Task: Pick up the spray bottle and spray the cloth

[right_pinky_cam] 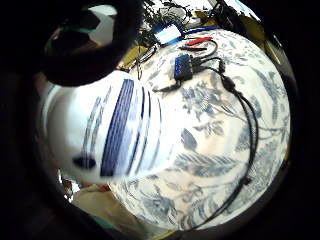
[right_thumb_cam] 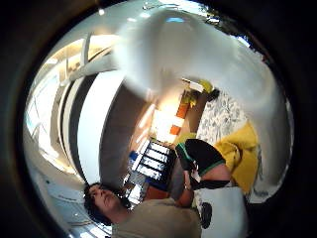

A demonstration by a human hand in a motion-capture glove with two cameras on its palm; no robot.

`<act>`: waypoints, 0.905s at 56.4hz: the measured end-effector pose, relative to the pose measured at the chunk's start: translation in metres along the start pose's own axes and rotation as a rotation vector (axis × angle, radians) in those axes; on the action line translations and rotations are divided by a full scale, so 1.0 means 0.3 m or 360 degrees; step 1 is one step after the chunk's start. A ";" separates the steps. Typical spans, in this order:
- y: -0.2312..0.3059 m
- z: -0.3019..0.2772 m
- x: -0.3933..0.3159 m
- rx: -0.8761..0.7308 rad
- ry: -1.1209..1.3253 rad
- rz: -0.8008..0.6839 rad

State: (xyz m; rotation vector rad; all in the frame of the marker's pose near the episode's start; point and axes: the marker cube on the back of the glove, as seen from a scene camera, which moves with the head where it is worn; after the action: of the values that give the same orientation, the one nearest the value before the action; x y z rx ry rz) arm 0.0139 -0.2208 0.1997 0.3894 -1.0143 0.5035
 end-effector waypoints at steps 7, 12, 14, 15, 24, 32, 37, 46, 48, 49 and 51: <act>-0.067 0.032 0.011 0.0140 -0.0035 -0.0049; -0.105 0.050 0.021 0.0180 -0.0022 -0.0067; -0.123 0.061 0.027 0.0158 -0.0028 -0.0056; -0.130 0.067 0.029 0.0151 -0.0033 -0.0049; -0.194 0.093 0.023 0.0010 -0.0193 0.0161; -0.169 0.062 -0.006 -0.0144 -0.0286 0.0140; -0.130 0.010 -0.067 -0.0359 -0.0241 0.0118; -0.107 -0.074 -0.266 -0.0887 0.0076 0.0188; -0.105 -0.086 -0.321 -0.1040 0.0172 0.0220; -0.105 -0.090 -0.347 -0.1109 0.0224 0.0233; -0.105 -0.095 -0.391 -0.1221 0.0330 0.0249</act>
State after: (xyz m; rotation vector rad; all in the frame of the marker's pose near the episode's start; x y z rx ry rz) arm 0.0012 -0.2570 0.0811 -0.4199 -0.9618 0.2541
